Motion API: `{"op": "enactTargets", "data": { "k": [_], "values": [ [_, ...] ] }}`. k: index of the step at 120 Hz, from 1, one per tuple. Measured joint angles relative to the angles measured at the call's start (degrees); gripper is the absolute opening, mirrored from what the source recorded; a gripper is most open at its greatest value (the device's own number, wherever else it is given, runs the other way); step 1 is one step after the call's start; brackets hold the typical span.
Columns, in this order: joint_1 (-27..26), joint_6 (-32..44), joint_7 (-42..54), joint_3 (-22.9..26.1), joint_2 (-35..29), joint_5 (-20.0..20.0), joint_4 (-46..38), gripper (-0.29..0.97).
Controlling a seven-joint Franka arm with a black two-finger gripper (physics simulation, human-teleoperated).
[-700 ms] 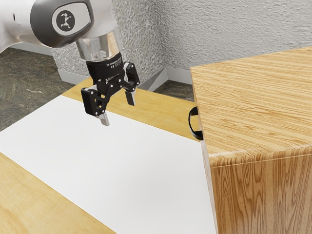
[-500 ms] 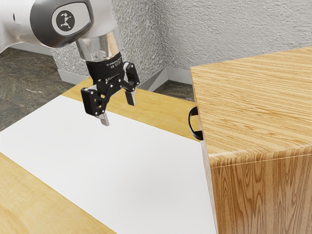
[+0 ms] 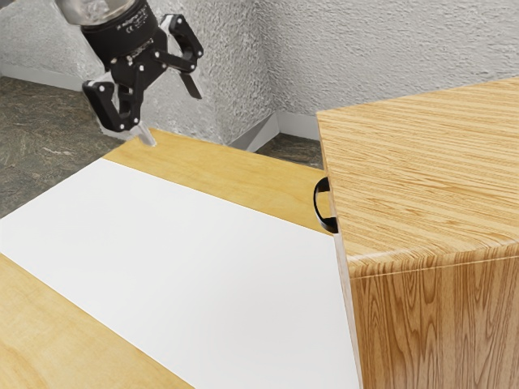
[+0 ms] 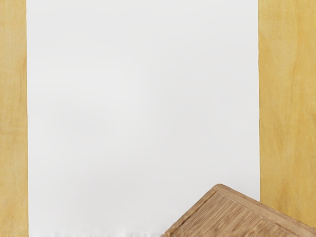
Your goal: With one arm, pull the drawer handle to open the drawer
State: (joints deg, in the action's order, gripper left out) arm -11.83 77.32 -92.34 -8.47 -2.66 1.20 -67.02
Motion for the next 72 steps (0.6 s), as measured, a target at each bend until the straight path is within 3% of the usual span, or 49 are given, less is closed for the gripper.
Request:
{"op": "enactTargets", "data": {
  "k": [11,33,59,72],
  "values": [
    [-2.89,2.94,0.67,3.08,-0.08,-0.11,-0.07,0.68],
    [-10.64,7.27,2.34,3.82,0.63,-0.89,-2.9,0.68],
    [-8.3,10.09,4.18,3.79,0.75,-1.81,-3.24,0.68],
    [-5.63,15.09,5.94,3.88,0.05,-4.4,-9.54,0.67]
  ]
}}
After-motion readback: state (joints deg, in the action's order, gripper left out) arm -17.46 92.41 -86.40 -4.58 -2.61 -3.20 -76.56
